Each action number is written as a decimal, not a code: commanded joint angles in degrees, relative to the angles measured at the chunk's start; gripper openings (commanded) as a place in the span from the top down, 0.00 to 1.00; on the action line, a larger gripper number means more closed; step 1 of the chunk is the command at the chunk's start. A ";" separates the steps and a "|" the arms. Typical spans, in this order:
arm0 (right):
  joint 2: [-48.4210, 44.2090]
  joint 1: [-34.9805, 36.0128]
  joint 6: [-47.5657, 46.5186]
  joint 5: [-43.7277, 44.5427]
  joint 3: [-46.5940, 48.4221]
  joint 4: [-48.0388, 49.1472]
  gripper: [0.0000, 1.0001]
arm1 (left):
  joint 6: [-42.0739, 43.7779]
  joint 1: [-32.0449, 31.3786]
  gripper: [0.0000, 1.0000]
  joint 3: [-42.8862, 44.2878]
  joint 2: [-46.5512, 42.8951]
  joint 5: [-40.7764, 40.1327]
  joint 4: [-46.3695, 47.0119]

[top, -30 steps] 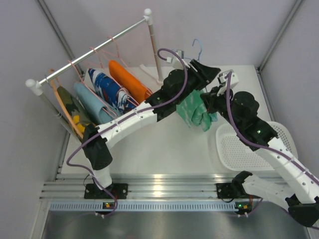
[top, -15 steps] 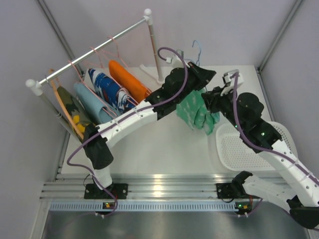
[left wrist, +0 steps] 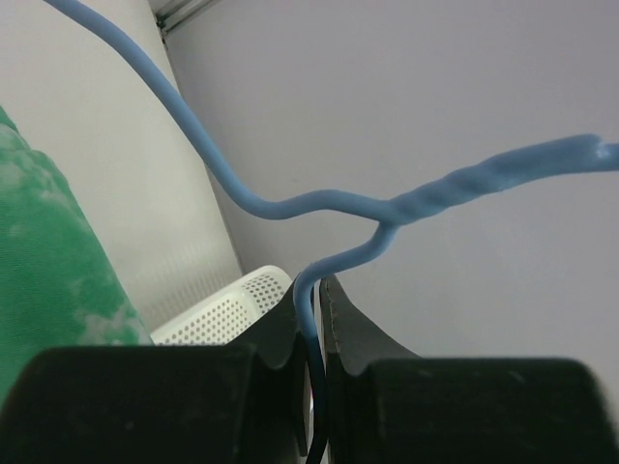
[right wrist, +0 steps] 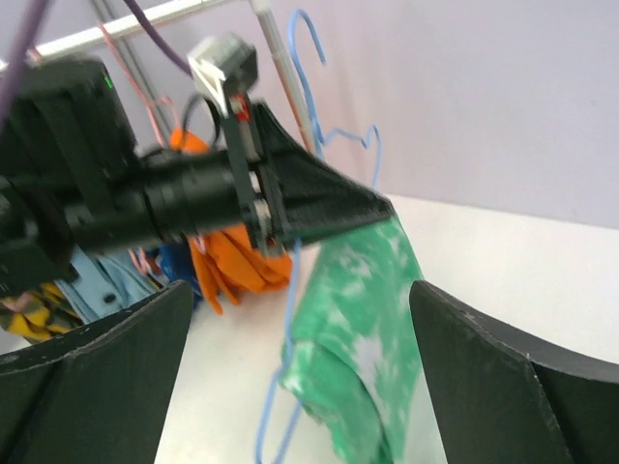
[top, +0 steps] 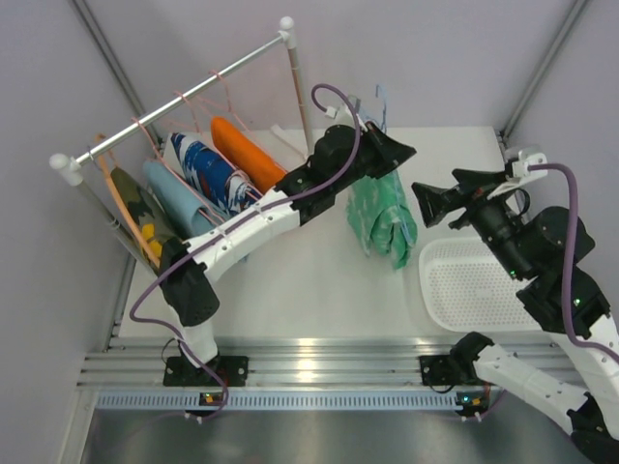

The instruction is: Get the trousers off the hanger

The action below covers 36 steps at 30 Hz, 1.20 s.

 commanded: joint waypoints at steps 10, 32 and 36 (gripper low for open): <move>-11.04 0.51 -12.08 -4.88 -18.26 1.91 0.00 | 5.27 6.34 1.00 5.34 -6.34 13.31 -0.87; 4.33 0.60 -20.17 -10.80 -31.28 31.08 0.01 | 4.65 8.97 1.00 7.10 -8.36 19.73 -2.72; 6.62 0.51 -22.36 -7.02 -30.93 32.15 0.14 | 4.83 9.32 1.00 7.19 -8.80 20.87 -3.33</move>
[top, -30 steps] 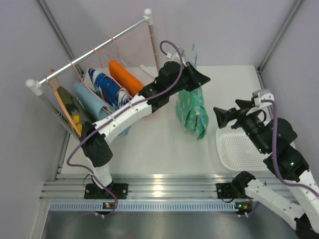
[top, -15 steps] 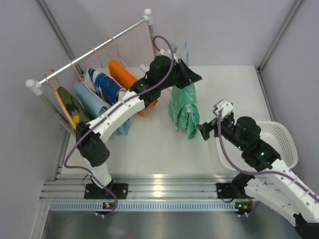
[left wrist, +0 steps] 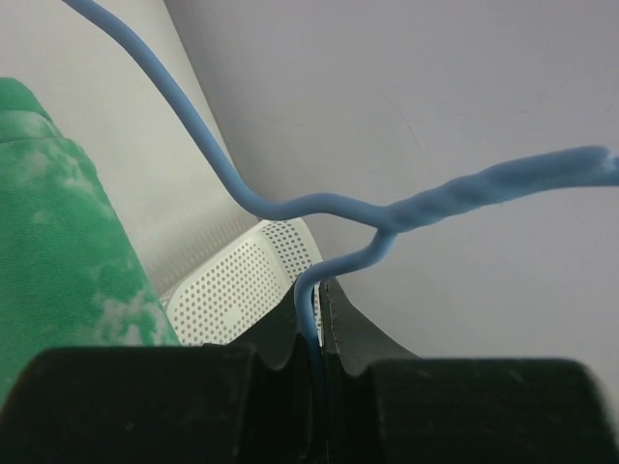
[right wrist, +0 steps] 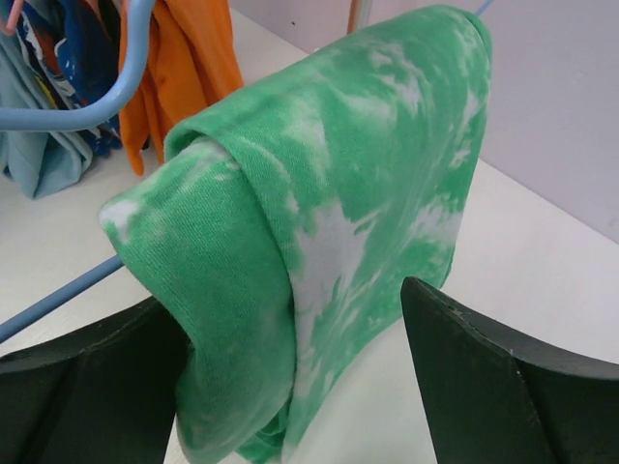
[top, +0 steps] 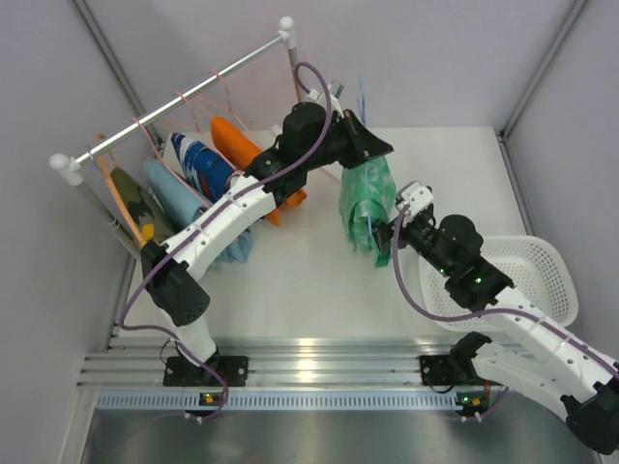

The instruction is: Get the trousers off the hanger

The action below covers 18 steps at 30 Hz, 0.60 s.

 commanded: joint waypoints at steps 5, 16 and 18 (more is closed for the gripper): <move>1.03 0.60 -4.37 2.06 2.08 5.00 0.29 | 1.25 1.07 1.00 4.48 -6.42 2.53 5.69; 5.51 0.60 -2.44 7.24 1.29 10.18 0.15 | -1.12 1.42 1.00 3.86 -6.77 6.14 7.35; 6.91 0.60 -2.44 8.91 1.21 11.76 0.20 | -1.12 1.51 1.00 3.51 -7.38 6.40 7.35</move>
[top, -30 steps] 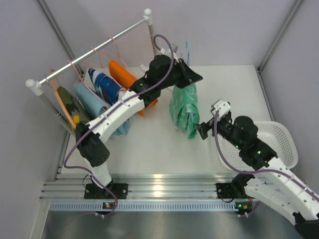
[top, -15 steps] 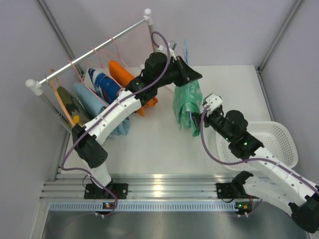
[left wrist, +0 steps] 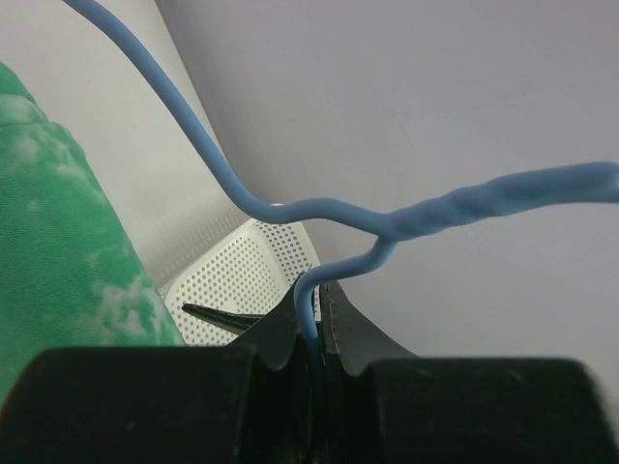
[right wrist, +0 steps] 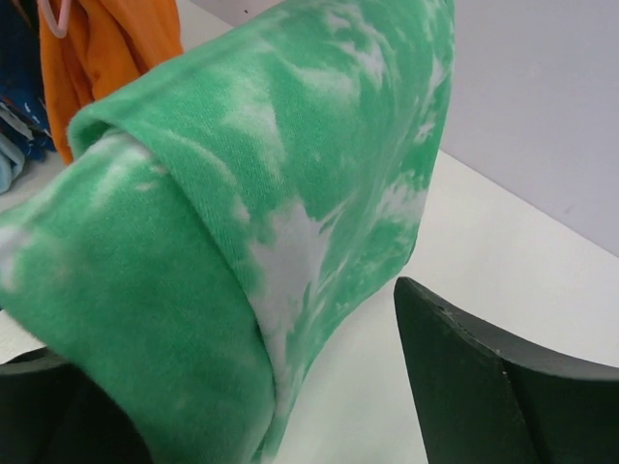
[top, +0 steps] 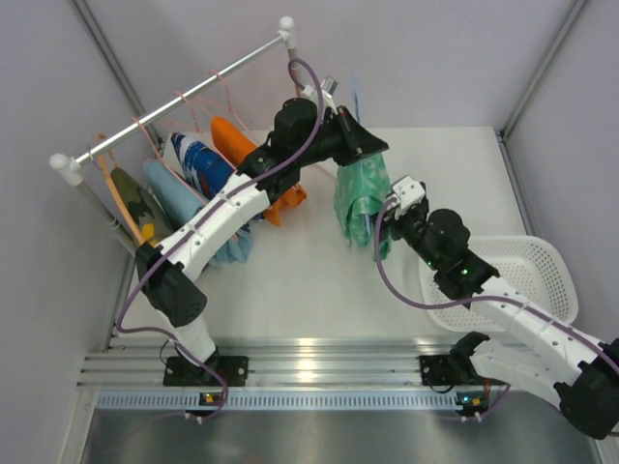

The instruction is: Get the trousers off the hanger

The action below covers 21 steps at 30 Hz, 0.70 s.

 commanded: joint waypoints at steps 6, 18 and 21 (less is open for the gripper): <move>3.83 0.56 -0.28 7.18 1.53 11.85 0.67 | -0.64 -0.02 1.00 1.93 -7.33 2.68 7.81; -0.30 0.47 2.70 14.57 6.54 16.43 1.00 | 2.96 0.06 1.00 -6.06 -7.94 0.05 4.83; -0.30 0.47 4.90 15.09 10.75 16.16 1.00 | 3.40 -0.02 1.00 -8.61 -8.20 -1.44 4.74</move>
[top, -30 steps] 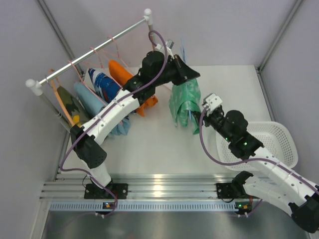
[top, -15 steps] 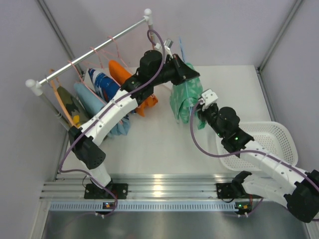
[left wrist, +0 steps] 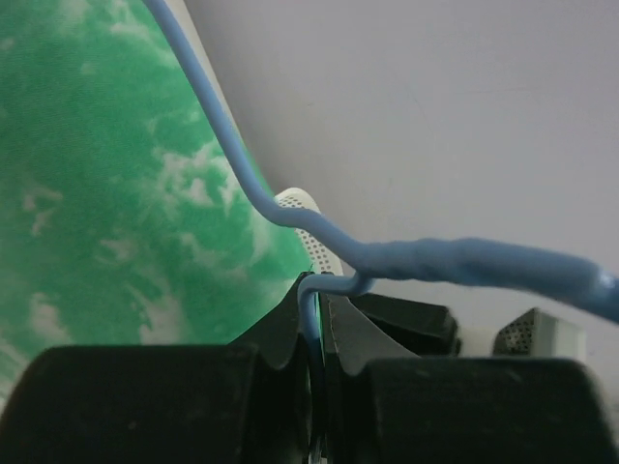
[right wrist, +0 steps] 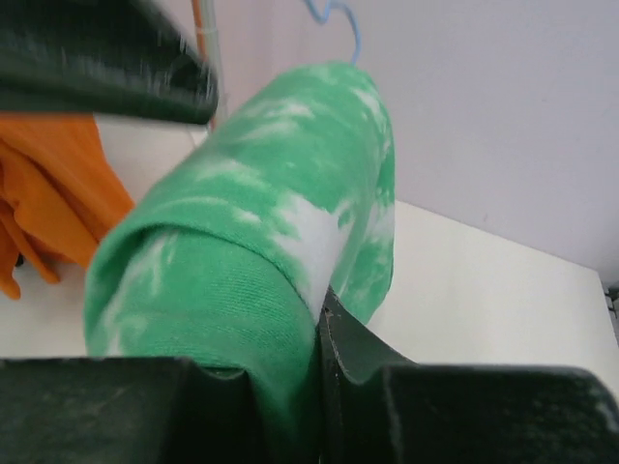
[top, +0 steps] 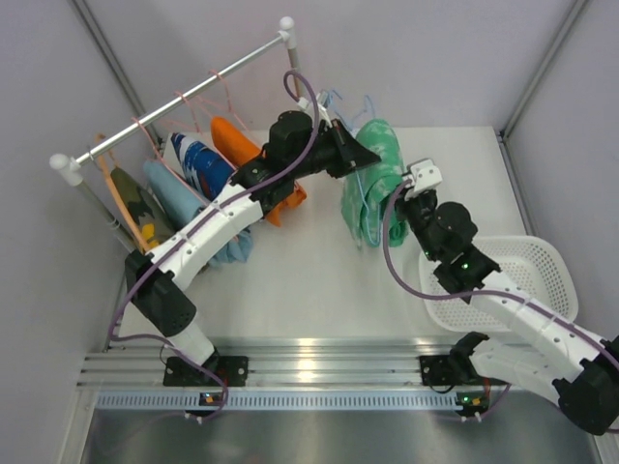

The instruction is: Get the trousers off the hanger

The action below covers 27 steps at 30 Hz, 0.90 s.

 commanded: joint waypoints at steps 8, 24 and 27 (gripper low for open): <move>-4.42 0.32 8.27 9.04 11.72 12.14 1.00 | 3.15 0.26 1.00 -8.44 -5.46 -5.16 3.97; -7.58 0.14 3.45 17.04 18.93 19.44 1.00 | 4.37 1.93 1.00 -18.65 -8.36 -6.13 2.83; -9.60 0.14 1.43 19.50 19.89 17.16 1.00 | 5.60 1.93 1.00 -19.62 -8.71 -6.22 2.39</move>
